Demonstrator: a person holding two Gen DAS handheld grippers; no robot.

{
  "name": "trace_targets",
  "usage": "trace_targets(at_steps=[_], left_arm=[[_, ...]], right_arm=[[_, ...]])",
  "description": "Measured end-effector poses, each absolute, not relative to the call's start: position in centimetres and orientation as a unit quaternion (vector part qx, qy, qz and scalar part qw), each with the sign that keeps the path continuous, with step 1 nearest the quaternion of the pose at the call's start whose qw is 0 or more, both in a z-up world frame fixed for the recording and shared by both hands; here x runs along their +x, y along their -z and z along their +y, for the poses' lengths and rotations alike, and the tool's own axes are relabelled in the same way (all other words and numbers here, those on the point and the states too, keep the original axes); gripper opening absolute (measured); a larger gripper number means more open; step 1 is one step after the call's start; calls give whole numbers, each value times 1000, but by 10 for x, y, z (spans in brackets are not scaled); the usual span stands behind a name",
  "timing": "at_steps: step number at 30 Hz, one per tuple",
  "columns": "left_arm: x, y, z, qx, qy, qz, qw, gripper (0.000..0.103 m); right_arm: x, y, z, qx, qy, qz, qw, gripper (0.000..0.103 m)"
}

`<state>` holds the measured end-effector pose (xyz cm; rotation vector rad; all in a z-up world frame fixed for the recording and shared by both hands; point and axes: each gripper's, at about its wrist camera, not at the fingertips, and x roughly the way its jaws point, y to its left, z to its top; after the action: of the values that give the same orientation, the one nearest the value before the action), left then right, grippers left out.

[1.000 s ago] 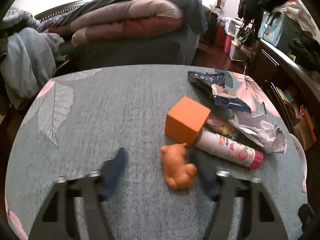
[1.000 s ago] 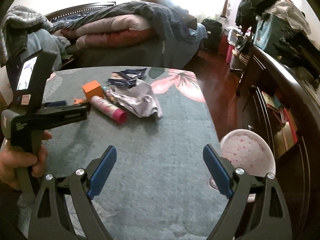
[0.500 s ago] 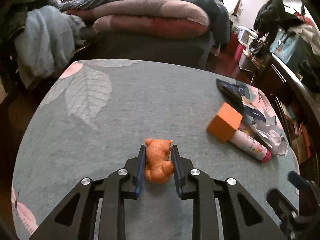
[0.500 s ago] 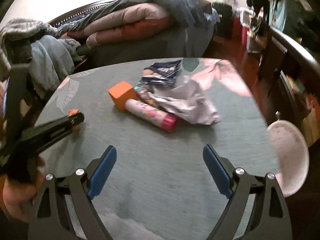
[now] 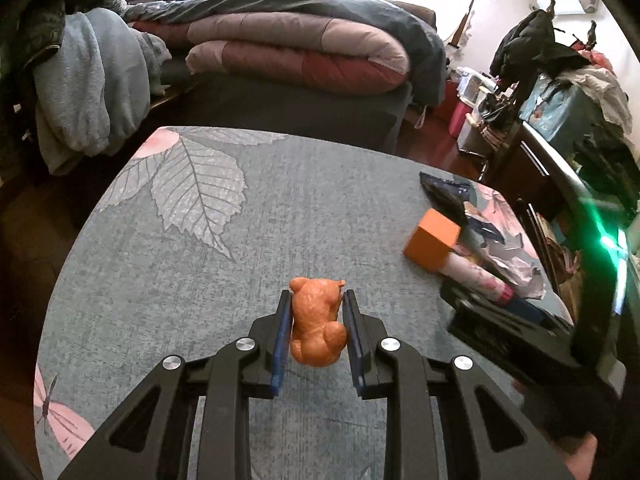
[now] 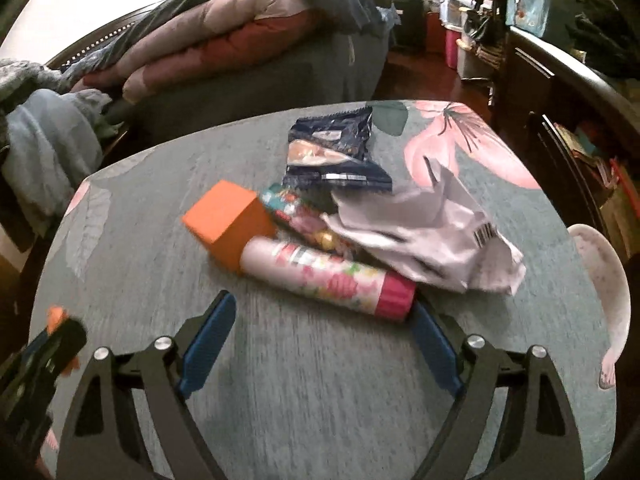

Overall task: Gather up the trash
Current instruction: 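Grasp the pink-capped glue stick with the right tool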

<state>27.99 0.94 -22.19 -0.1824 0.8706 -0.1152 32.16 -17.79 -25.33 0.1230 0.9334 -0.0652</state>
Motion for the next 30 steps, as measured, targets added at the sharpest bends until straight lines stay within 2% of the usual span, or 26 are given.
trace_targets(at_steps=[5,8,11,13,14,15,16,25,28,30], left_arm=[[277,220,14,-93,61,417,902,25],[276,220,18,-96,59,417,902,25],[276,219,23,-97,54,417,902,25],[275,219,24,-98,51,416,903,25],[275,219,26,-99,50,416,903,25],[274,218,26,-101,50,415,903,25],[274,218,27,-102,50,415,903,25],[273,219,29,-103,50,415,902,25],[273,220,32,-105,48,416,902,25],[272,219,34,-107,48,415,902,25]], right_arm=[[334,255,-172,53,50,446,892,82],[336,254,-169,39,55,441,895,70],[336,254,-169,35,51,440,896,69],[338,254,-167,28,47,447,893,74],[339,255,-166,30,44,452,890,85],[340,256,-165,38,34,456,888,92],[340,256,-163,39,33,454,890,93],[362,259,-150,37,63,448,891,97],[365,256,-152,38,63,442,894,87],[362,256,-153,39,54,445,893,88]])
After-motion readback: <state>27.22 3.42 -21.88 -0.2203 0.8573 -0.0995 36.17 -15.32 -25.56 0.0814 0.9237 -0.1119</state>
